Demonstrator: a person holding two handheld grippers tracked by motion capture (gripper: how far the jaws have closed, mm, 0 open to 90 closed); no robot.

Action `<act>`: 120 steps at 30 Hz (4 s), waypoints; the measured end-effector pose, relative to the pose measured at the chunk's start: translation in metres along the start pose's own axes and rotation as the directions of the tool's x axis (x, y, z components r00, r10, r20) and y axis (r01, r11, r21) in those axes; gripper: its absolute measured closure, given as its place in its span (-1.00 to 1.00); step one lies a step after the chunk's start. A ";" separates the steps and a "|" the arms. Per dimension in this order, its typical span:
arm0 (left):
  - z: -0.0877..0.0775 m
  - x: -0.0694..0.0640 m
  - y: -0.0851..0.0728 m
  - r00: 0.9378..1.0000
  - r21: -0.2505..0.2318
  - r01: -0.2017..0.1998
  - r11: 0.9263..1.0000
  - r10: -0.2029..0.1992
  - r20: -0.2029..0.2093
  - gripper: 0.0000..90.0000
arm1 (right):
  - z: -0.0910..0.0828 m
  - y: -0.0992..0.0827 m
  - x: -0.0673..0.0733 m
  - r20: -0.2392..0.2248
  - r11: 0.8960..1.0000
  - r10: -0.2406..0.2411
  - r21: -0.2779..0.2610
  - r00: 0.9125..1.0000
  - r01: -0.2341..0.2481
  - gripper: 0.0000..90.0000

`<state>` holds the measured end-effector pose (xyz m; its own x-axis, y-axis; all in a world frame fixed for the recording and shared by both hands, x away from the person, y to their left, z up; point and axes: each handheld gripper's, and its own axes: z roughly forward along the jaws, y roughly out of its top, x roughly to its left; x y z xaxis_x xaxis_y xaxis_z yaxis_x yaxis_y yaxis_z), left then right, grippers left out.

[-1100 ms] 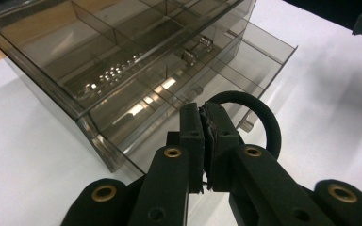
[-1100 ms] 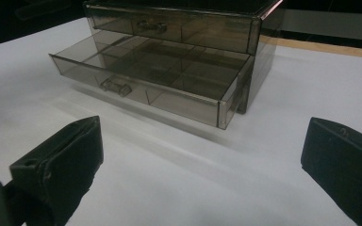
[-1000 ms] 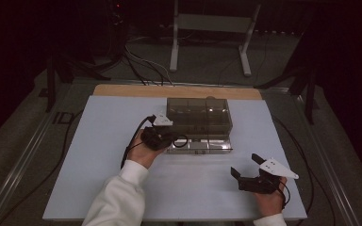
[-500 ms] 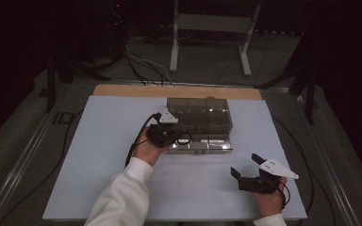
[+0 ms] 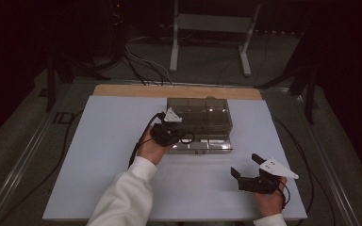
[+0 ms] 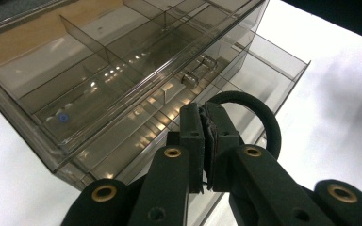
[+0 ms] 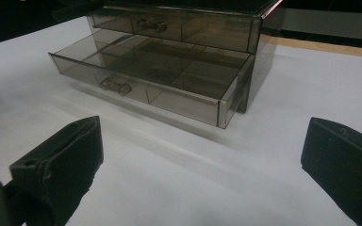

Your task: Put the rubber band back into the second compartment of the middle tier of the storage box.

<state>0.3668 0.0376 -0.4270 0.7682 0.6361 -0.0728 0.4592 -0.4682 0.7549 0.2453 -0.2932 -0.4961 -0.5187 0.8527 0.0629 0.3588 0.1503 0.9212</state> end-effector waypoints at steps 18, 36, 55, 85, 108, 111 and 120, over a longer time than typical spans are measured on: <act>0.011 -0.003 0.005 1.000 -0.002 -0.001 1.000 0.001 0.006 0.96 | 0.000 0.000 0.000 0.001 1.000 0.001 -0.001 1.000 -0.001 -0.99; 0.022 -0.008 0.010 1.000 0.013 -0.015 1.000 0.015 0.013 0.96 | 0.001 0.000 0.000 -0.002 1.000 -0.002 -0.001 1.000 0.002 -0.99; 0.038 -0.013 0.014 0.999 0.040 -0.030 0.999 0.029 0.017 0.96 | 0.001 0.000 0.000 -0.003 1.000 -0.003 0.000 1.000 0.003 -0.99; 0.061 -0.019 0.011 0.999 0.089 -0.044 0.995 0.044 0.009 0.96 | 0.001 0.000 0.000 -0.003 1.000 -0.006 0.005 1.000 0.006 -0.99; 0.074 -0.016 0.007 0.999 0.125 -0.040 0.991 0.041 -0.003 0.96 | 0.001 0.000 0.000 -0.003 1.000 -0.006 0.007 1.000 0.006 -0.99; 0.075 -0.016 0.007 0.999 0.127 -0.036 0.991 0.037 -0.008 0.96 | 0.001 0.000 0.000 -0.002 1.000 -0.004 0.008 1.000 0.004 -0.99; 0.080 -0.015 0.005 0.999 0.142 -0.035 0.989 0.039 -0.026 0.95 | 0.002 0.000 0.000 -0.002 1.000 -0.006 0.008 1.000 0.006 -0.99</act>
<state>0.3933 -0.0233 -0.4737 0.7736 0.6331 -0.0263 0.4909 -0.5726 0.6567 0.2464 -0.2925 -0.4969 -0.5223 0.8507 0.0586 0.3625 0.1593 0.9183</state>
